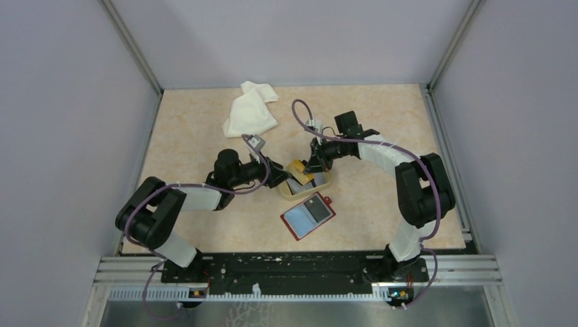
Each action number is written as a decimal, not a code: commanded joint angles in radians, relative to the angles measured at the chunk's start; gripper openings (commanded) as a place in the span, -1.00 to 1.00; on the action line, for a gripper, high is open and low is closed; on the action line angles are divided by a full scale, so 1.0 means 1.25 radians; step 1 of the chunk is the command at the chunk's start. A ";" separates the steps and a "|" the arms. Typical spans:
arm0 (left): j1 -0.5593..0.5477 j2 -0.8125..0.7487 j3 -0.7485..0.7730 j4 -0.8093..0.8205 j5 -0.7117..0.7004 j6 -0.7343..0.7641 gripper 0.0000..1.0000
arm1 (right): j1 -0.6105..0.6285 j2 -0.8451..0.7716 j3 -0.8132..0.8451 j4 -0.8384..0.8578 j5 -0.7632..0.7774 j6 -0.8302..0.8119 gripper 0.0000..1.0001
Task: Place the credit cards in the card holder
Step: Pick up the credit card from the card holder, then place the credit card in the card holder.
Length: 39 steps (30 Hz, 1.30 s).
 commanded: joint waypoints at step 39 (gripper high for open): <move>0.065 0.213 0.136 0.131 0.314 -0.069 -1.00 | -0.005 0.011 0.020 -0.001 0.037 -0.012 -0.75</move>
